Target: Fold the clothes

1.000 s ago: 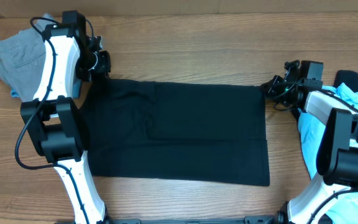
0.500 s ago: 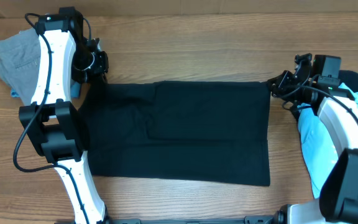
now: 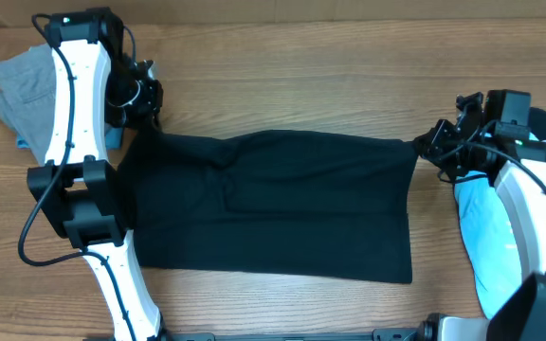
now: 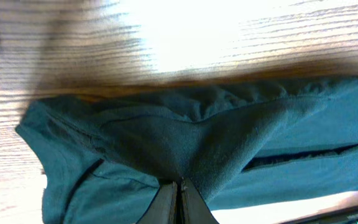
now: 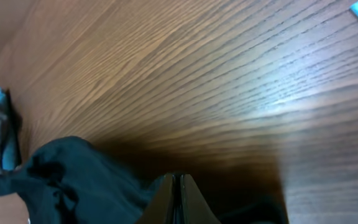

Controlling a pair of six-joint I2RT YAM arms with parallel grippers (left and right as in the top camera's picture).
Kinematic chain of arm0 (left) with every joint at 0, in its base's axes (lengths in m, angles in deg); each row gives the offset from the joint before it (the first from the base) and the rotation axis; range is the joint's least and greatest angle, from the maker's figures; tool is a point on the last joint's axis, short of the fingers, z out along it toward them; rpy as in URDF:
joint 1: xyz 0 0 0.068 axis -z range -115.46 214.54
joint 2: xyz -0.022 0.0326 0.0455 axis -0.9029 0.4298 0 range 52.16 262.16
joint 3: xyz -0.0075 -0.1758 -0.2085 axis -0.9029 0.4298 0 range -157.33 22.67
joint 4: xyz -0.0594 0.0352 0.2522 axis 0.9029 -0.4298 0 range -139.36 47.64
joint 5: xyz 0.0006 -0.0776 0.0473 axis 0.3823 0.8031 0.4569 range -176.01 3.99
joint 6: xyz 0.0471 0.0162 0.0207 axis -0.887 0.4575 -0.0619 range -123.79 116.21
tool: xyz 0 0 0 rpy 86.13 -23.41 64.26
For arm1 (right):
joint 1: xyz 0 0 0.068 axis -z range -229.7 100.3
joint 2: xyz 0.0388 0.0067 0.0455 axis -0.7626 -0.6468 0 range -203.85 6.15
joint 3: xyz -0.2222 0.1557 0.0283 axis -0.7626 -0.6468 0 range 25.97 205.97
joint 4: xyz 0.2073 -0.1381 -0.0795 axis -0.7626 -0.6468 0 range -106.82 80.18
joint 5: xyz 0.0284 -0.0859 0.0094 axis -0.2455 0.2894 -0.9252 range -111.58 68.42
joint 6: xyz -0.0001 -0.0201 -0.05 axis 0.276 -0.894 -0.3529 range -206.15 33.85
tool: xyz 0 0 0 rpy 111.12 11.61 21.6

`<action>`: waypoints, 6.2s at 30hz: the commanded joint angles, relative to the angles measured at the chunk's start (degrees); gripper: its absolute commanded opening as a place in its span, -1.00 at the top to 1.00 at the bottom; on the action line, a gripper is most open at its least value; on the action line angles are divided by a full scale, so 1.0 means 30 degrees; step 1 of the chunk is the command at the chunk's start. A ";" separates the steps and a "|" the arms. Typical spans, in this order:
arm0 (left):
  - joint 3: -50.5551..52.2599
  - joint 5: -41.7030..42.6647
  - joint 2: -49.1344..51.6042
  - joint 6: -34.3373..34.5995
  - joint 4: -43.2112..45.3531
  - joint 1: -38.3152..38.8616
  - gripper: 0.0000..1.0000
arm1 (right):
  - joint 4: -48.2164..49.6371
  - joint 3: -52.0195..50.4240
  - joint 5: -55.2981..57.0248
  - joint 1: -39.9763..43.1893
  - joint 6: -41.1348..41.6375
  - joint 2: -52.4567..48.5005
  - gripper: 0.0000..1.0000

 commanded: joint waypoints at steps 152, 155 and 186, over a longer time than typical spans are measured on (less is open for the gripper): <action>1.1438 -0.3512 -0.3825 0.0758 0.2463 -0.2463 0.29 | -0.6608 -0.7235 0.0182 0.0022 0.4823 0.1545 0.92; 1.1438 -0.3512 -0.3825 0.0758 0.2484 -0.2463 0.28 | -0.6455 -0.5566 0.0182 0.0022 0.4736 0.1545 0.92; 1.1438 -0.3512 -0.3825 0.0750 0.2652 -0.2463 0.30 | -0.0474 -0.2484 0.0736 0.0022 0.3905 0.1523 0.92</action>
